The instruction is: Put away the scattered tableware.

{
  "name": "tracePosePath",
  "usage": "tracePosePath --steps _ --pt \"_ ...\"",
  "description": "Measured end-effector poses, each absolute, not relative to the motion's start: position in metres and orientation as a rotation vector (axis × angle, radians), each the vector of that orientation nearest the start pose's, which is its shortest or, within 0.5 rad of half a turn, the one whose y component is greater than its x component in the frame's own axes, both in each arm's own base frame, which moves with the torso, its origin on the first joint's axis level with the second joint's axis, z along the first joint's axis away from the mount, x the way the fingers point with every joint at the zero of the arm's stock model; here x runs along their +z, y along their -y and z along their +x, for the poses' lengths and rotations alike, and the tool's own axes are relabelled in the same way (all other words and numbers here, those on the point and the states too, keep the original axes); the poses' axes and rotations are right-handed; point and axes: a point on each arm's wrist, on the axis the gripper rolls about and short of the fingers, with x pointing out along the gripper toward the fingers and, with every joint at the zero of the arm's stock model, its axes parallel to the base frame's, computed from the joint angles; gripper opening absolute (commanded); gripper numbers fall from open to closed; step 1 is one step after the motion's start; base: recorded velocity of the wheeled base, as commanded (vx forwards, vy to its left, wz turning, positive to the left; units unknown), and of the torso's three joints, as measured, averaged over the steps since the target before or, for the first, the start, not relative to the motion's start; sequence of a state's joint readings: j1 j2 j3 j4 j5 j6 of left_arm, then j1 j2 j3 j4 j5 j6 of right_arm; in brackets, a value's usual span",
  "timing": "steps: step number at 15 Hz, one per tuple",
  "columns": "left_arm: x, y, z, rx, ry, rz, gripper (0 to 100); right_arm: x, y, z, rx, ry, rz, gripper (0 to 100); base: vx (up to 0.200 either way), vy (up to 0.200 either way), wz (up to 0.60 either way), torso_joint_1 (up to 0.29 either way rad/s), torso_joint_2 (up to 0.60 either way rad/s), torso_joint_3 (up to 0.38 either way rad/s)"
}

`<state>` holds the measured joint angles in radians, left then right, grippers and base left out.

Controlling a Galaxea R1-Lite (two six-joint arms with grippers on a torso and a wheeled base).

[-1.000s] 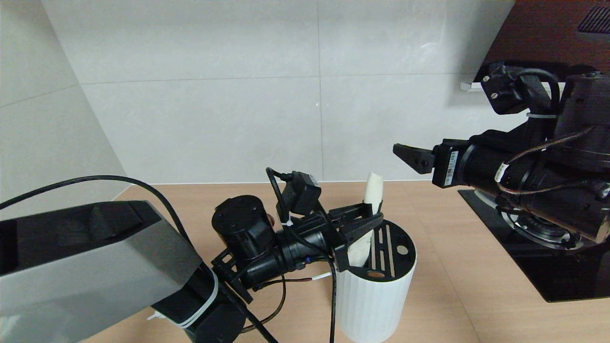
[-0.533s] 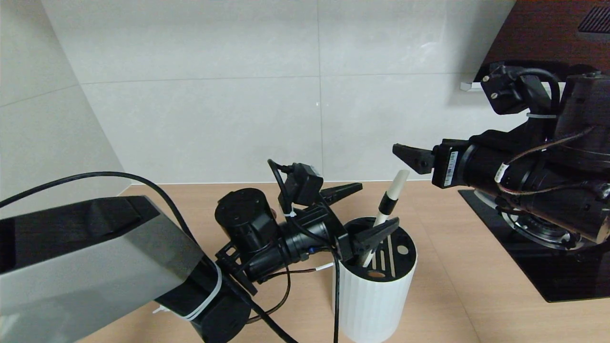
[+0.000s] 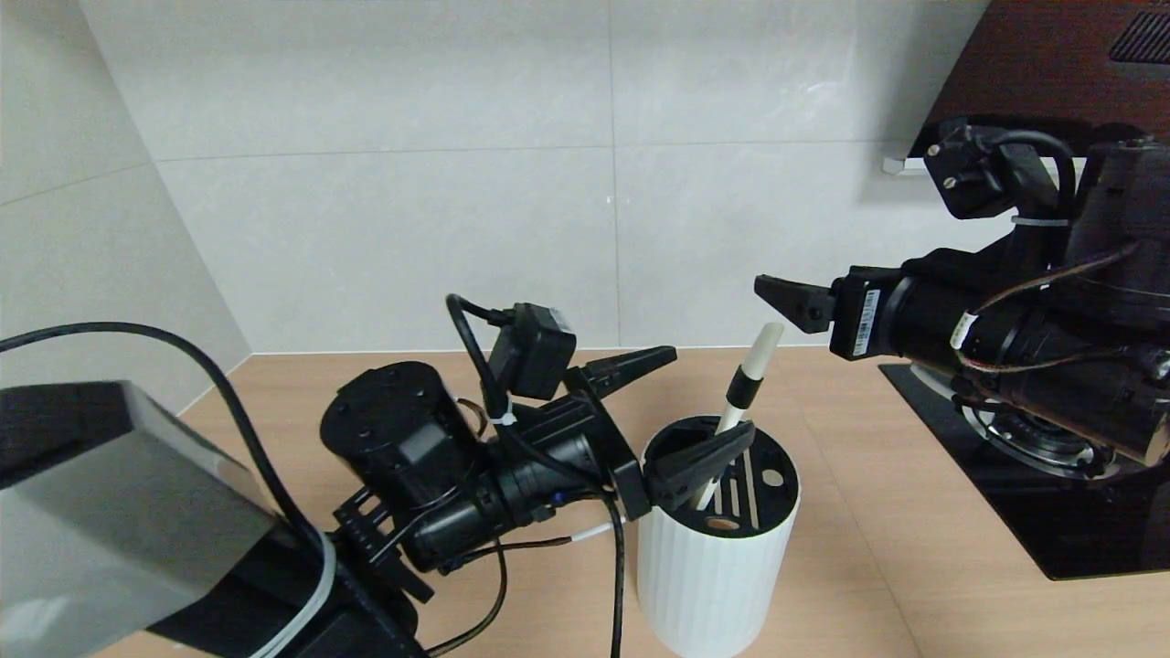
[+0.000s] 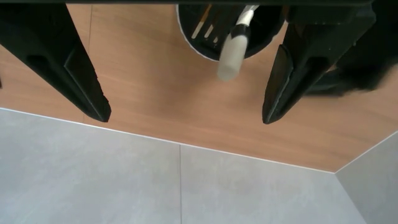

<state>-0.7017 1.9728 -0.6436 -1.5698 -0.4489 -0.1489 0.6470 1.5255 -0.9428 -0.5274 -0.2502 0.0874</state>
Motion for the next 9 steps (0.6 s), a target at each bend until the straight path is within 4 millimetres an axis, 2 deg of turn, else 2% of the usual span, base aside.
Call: tracePosePath --steps 3,6,9 --pt "0.168 0.207 0.236 -1.145 0.219 -0.175 100 0.264 -0.16 0.221 0.39 -0.057 0.067 100 0.0 0.0 0.0 0.0 0.0 0.0" --pt "0.193 0.183 0.235 -1.076 0.304 -0.18 100 0.27 -0.146 0.213 0.36 -0.034 0.079 100 0.0 0.0 0.0 0.0 0.0 0.0" --pt "0.229 0.15 0.223 -0.93 0.431 -0.214 100 0.271 -0.112 0.192 0.298 -0.011 0.09 100 0.0 0.0 0.0 0.0 0.0 0.0"
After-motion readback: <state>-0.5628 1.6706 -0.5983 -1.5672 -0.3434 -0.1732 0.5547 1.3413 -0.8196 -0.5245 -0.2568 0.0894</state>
